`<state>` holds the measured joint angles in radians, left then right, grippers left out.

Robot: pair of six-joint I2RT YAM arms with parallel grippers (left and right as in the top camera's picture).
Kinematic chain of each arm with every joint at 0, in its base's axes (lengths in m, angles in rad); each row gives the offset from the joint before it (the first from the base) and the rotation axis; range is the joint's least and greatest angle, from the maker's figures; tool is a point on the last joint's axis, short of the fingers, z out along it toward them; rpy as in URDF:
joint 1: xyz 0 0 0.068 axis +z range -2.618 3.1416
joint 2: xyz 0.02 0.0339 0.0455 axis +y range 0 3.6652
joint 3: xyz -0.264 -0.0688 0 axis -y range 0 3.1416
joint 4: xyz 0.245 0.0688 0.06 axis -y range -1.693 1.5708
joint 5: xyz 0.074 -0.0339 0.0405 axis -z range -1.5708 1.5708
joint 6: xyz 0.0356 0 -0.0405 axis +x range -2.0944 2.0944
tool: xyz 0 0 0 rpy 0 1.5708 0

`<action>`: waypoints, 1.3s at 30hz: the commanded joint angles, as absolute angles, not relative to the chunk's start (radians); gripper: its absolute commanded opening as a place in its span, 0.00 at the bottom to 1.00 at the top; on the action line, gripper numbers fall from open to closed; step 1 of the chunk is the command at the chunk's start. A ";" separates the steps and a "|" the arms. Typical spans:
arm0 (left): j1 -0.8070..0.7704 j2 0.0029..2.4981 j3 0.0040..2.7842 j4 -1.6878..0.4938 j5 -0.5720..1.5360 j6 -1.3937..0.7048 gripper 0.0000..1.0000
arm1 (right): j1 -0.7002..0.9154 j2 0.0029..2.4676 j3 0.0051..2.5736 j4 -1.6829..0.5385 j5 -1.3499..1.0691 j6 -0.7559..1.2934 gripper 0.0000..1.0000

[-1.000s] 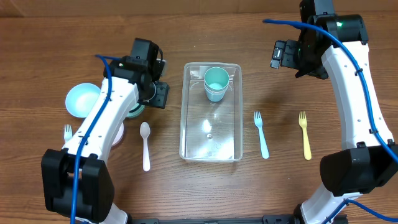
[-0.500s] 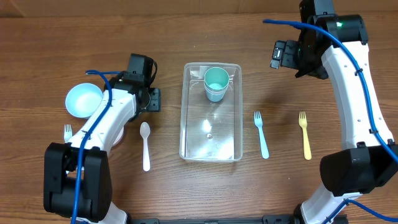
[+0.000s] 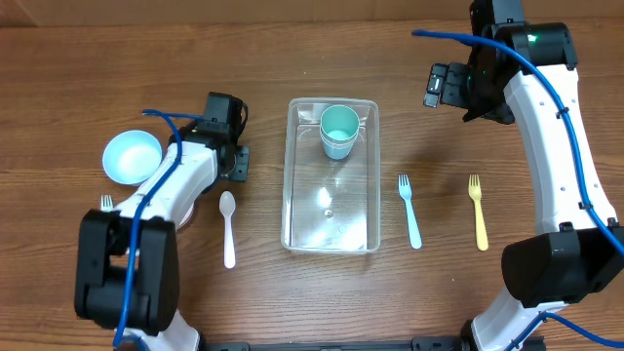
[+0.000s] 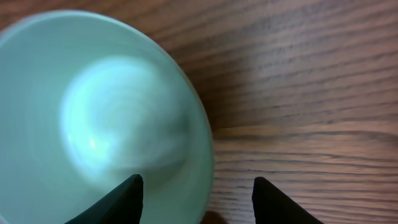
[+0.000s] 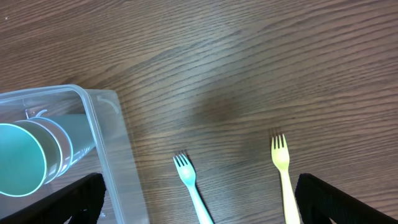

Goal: Pack container
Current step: 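Lower left gripper onto the teal bowl rim and grasp it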

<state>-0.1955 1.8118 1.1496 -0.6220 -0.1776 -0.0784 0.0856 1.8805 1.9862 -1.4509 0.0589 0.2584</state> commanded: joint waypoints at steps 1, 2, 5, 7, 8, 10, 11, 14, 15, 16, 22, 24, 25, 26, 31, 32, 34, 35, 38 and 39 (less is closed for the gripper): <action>-0.189 1.861 1.140 -0.607 -0.194 -0.022 0.49 | 0.083 1.846 2.013 -1.446 0.066 0.262 1.00; -0.189 1.856 1.145 -0.604 -0.194 -0.022 0.41 | 0.083 1.846 2.013 -1.446 0.066 0.262 1.00; -0.189 1.850 1.171 -0.610 -0.194 -0.022 0.35 | 0.083 1.846 2.013 -1.446 0.066 0.262 1.00; -0.189 1.847 1.203 -0.633 -0.194 -0.022 0.26 | 0.083 1.846 2.013 -1.446 0.066 0.262 1.00; -0.189 1.847 1.214 -0.642 -0.194 -0.022 0.23 | 0.083 1.846 2.013 -1.446 0.066 0.262 1.00; -0.189 1.847 1.243 -0.662 -0.194 -0.022 0.15 | 0.083 1.846 2.013 -1.446 0.066 0.262 1.00; -0.189 1.847 1.254 -0.672 -0.194 -0.022 0.13 | 0.083 1.846 2.013 -1.446 0.066 0.262 1.00; -0.189 1.847 1.272 -0.687 -0.193 -0.022 0.09 | 0.083 1.846 2.013 -1.446 0.066 0.262 1.00; -0.189 1.847 1.274 -0.691 -0.193 -0.022 0.06 | 0.083 1.846 2.013 -1.446 0.066 0.262 1.00; -0.189 1.847 1.274 -0.697 -0.194 -0.022 0.04 | 0.083 1.846 2.013 -1.446 0.066 0.262 1.00; -0.189 1.847 1.275 -0.703 -0.194 -0.022 0.32 | 0.083 1.846 2.013 -1.446 0.066 0.262 1.00; -0.189 1.847 1.275 -0.703 -0.194 -0.022 0.38 | 0.083 1.846 2.013 -1.446 0.066 0.262 1.00; -0.189 1.847 1.275 -0.703 -0.194 -0.022 0.40 | 0.083 1.846 2.013 -1.446 0.066 0.262 1.00; -0.189 1.847 1.275 -0.704 -0.194 -0.022 0.40 | 0.083 1.846 2.013 -1.446 0.066 0.262 1.00; -0.189 1.849 1.270 -0.702 -0.194 -0.022 0.28 | 0.083 1.846 2.013 -1.446 0.066 0.262 1.00; -0.189 1.852 1.270 -0.701 -0.194 -0.022 0.28 | 0.083 1.846 2.013 -1.446 0.066 0.262 1.00; -0.189 1.862 1.270 -0.699 -0.191 -0.022 0.30 | 0.083 1.846 2.013 -1.446 0.066 0.262 1.00; -0.189 1.868 1.270 -0.698 -0.191 -0.022 0.31 | 0.083 1.846 2.013 -1.446 0.066 0.262 1.00; -0.189 1.876 1.270 -0.695 -0.194 -0.022 0.32 | 0.083 1.846 2.013 -1.446 0.066 0.262 1.00; -0.189 1.876 1.270 -0.694 -0.194 -0.022 0.31 | 0.083 1.846 2.013 -1.446 0.066 0.262 1.00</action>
<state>-0.1955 1.8538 1.2503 -0.6998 -0.1883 -0.0227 0.0856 1.8805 1.9862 -1.4506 0.0589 0.2581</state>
